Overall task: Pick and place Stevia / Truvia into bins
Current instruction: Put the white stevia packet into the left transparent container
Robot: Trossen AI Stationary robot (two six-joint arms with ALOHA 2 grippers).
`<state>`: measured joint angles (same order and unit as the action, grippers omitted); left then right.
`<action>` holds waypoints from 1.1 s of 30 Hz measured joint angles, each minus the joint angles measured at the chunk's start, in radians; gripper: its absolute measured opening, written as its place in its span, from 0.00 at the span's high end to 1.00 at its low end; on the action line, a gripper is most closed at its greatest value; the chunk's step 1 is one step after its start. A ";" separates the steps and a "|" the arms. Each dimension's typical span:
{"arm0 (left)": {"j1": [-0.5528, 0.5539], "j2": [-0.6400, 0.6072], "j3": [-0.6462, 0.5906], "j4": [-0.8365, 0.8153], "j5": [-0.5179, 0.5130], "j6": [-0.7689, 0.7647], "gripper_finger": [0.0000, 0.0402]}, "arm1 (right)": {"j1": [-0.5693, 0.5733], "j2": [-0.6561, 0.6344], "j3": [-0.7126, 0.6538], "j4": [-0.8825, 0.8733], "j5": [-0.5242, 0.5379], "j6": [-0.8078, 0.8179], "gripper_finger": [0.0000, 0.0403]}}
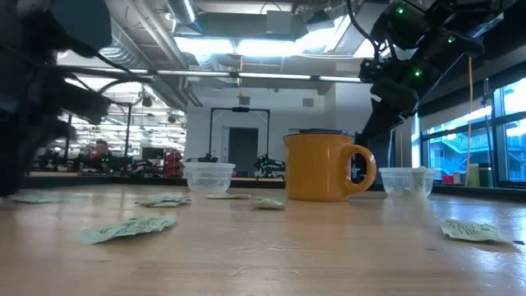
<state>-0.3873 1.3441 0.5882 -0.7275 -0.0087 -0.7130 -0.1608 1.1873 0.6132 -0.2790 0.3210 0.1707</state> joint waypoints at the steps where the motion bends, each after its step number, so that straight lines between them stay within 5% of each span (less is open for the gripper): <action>1: 0.004 -0.011 0.015 -0.041 0.011 0.000 0.99 | 0.000 0.000 0.000 0.000 0.000 0.000 0.71; 9: 0.131 -0.129 0.149 -0.099 -0.092 0.073 1.00 | -0.002 -0.001 0.000 0.008 0.000 -0.023 0.71; 13: 0.265 -0.129 0.198 -0.059 -0.173 0.219 0.99 | -0.002 0.000 0.000 0.012 0.000 -0.023 0.71; 16: 0.390 -0.111 0.224 0.030 -0.134 0.357 1.00 | -0.002 -0.001 0.000 0.019 0.000 -0.023 0.71; 25: 0.730 0.032 0.350 0.073 -0.080 0.576 1.00 | -0.003 -0.001 0.001 0.054 0.000 -0.050 0.71; 33: 0.882 0.239 0.483 0.074 -0.043 0.704 1.00 | -0.010 0.000 0.001 0.051 0.000 -0.057 0.71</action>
<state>0.4948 1.5831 1.0711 -0.6531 -0.0515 -0.0090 -0.1712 1.1870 0.6140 -0.2276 0.3206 0.1133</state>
